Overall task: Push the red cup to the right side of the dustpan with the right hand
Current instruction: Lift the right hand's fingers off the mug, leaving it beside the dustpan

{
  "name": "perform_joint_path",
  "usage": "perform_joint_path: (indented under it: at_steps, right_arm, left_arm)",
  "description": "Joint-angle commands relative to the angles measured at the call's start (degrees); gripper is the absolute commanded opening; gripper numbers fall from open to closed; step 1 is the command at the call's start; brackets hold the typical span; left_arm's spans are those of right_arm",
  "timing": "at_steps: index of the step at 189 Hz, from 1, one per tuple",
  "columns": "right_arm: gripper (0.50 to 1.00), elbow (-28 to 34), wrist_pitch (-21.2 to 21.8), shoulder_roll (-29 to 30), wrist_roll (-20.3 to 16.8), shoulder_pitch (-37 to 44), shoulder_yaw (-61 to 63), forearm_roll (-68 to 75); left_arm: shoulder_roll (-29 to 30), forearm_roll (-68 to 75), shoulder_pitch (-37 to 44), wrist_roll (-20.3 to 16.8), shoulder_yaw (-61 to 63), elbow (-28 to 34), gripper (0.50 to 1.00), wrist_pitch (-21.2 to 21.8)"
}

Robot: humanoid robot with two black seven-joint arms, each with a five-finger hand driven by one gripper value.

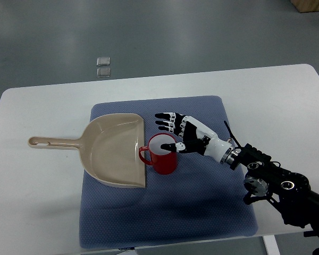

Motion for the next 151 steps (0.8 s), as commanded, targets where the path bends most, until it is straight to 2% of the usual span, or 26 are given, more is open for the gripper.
perform_joint_path:
  at_steps: [1,16,28,42,53,55,60,70,78,98,110,127,151]
  right_arm:
    - [0.932,0.0,2.6,-1.2,-1.3,1.4,2.8,3.5]
    - [0.932,0.0,4.2,-3.2,-4.4,2.6,4.7,7.3]
    - [0.932,0.0,3.8,-4.3,-8.5,4.0,6.1,12.1]
    - [0.932,-0.6,3.5,-5.2,-16.2,6.1,7.1,20.0]
    - [0.932,-0.8,2.5,-6.8,-24.1,7.7,7.0,29.5]
    - [0.932,-0.8,2.5,-6.8,-24.1,7.7,7.0,29.5]
    - [0.932,-1.1,1.4,-7.3,-27.6,8.7,6.6,34.5]
    - [0.932,-1.2,-0.9,-8.0,-32.2,10.1,5.8,42.0]
    - [0.932,-1.2,-2.5,-8.4,-34.4,10.5,5.5,47.1]
    - [0.932,-1.2,-3.0,-8.9,-34.2,10.5,6.0,50.7]
    - [0.932,-1.4,-2.0,-8.9,-32.1,10.5,6.3,50.7]
    - [0.932,-1.7,2.0,-8.4,-28.3,10.0,6.7,50.7]
    - [0.932,-1.7,2.8,-8.3,-26.8,9.3,6.7,50.7]
  left_arm:
    - [0.0,0.0,-0.1,0.0,0.0,0.0,1.0,0.0]
    - [0.0,0.0,0.0,0.0,0.0,0.0,1.0,0.0]
    - [0.0,0.0,-0.1,0.0,0.1,0.0,1.0,0.0]
    - [0.0,0.0,-0.1,0.0,0.1,0.0,1.0,0.0]
    - [0.0,0.0,-0.1,0.0,0.2,0.0,1.0,0.0]
    - [0.0,0.0,-0.1,0.0,0.2,0.0,1.0,0.0]
    - [0.0,0.0,-0.1,0.0,0.2,0.0,1.0,0.0]
    - [0.0,0.1,-0.1,0.0,0.2,0.0,1.0,0.0]
    - [0.0,0.1,-0.1,0.0,0.3,0.0,1.0,0.0]
    - [0.0,0.2,-0.1,0.0,0.3,-0.1,1.0,0.0]
    - [0.0,0.2,-0.1,0.0,0.3,-0.1,1.0,0.0]
    - [0.0,0.2,-0.1,0.0,0.2,0.0,1.0,0.0]
    - [0.0,0.2,-0.1,0.0,0.2,-0.1,1.0,0.0]
